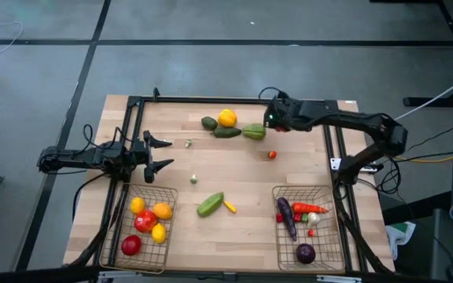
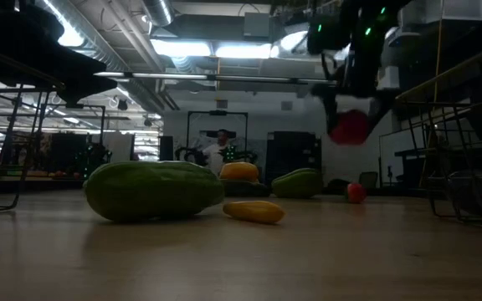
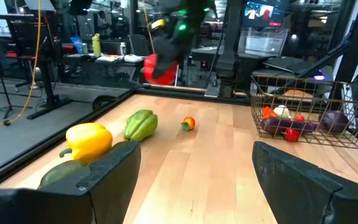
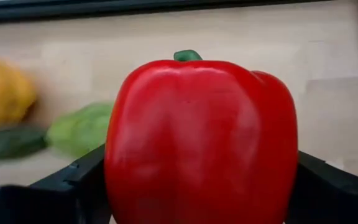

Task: Sort produce into baskets
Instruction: Put the red bell pepper into the right wire basket

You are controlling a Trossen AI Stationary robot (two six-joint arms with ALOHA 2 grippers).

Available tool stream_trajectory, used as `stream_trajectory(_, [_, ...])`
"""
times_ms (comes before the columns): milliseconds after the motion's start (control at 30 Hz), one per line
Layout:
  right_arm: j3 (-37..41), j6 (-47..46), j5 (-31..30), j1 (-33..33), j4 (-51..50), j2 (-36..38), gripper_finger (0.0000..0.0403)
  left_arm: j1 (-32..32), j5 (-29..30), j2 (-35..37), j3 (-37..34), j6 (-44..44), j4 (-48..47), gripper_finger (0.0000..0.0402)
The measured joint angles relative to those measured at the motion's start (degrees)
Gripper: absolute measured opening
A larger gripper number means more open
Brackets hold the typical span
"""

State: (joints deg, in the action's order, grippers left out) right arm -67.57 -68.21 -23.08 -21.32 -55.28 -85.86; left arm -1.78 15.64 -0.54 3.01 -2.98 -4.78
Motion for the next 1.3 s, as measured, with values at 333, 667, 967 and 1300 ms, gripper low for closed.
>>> stream_trajectory(333, [0.0, -14.1, -4.5, 20.4, -6.9, 6.4, 0.033, 0.0, 0.0, 0.0, 0.0, 0.0, 0.0, 0.0306])
stream_trajectory(667, [0.0, -29.4, -8.0, 40.6, -8.4, 6.5, 0.0332, 0.0, 0.0, 0.0, 0.0, 0.0, 0.0, 0.0306])
stream_trajectory(967, [0.0, -35.7, -12.8, 54.4, -8.5, 6.3, 0.0331, 0.0, 0.0, 0.0, 0.0, 0.0, 0.0, 0.0306])
stream_trajectory(1300, [0.0, -35.7, -13.9, 65.4, -8.2, 6.3, 0.0332, 0.0, 0.0, 0.0, 0.0, 0.0, 0.0, 0.0306])
